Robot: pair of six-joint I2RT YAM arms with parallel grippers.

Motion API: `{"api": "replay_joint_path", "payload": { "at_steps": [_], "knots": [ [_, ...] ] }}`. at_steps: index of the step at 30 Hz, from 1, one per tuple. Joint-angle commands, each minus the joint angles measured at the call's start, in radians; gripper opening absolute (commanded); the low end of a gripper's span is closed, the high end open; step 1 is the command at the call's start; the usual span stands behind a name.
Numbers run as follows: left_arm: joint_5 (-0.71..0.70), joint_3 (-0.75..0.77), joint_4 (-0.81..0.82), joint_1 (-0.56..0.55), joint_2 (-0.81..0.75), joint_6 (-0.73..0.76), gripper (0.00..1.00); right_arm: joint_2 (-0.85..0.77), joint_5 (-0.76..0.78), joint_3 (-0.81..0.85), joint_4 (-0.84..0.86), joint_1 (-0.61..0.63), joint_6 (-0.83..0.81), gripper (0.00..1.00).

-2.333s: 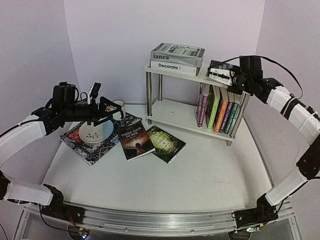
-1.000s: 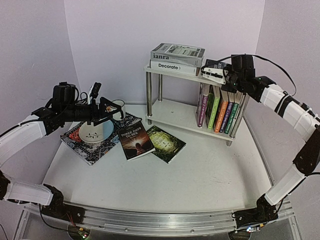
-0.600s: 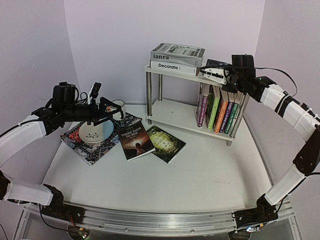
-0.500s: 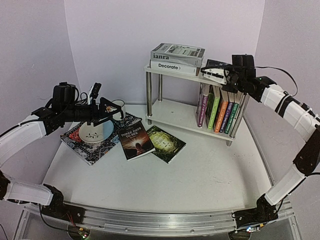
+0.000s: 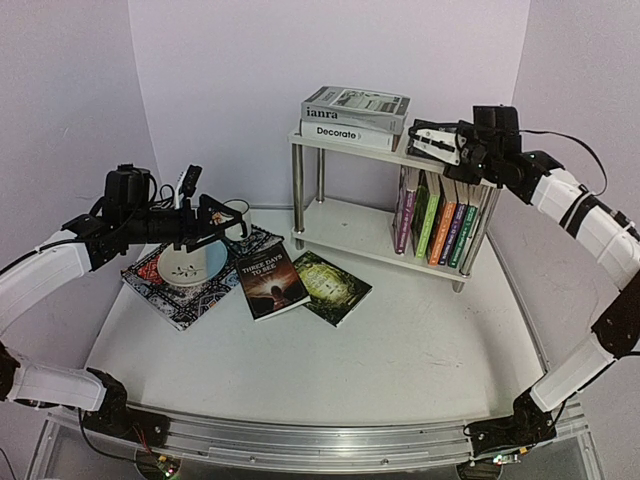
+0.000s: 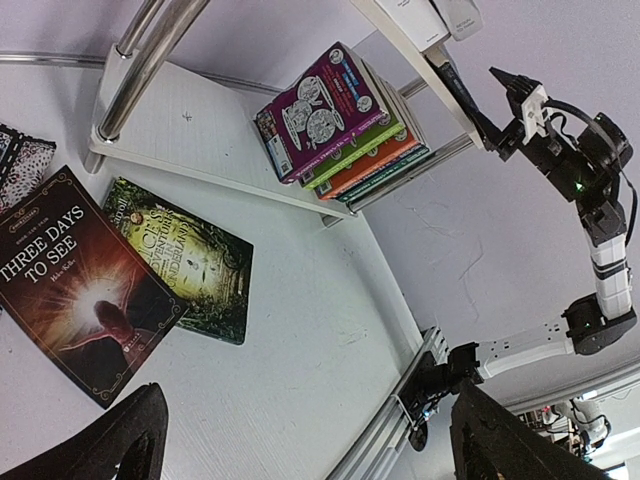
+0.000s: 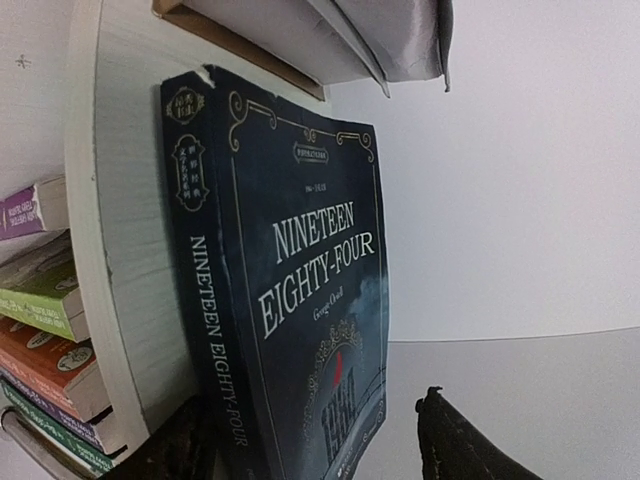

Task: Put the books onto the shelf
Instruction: Place the book on the shelf.

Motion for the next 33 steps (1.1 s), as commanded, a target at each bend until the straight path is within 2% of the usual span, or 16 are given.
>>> {"api": "replay_joint_path", "payload": {
  "at_steps": [1, 18, 33],
  "knots": [
    [-0.005, 0.018, 0.004, 0.004, -0.025, 0.004, 1.0, -0.046, -0.015, 0.021, -0.026, -0.002, 0.041, 0.74],
    [-0.006, 0.013, 0.004, 0.004, -0.029, 0.002, 1.0, -0.075, -0.121, 0.063, -0.127, 0.001, 0.198, 0.8],
    [-0.009, 0.009, 0.004, 0.004, -0.033, -0.002, 1.0, -0.153, -0.262, 0.016, -0.135, 0.001, 0.36, 0.83]
  ]
}}
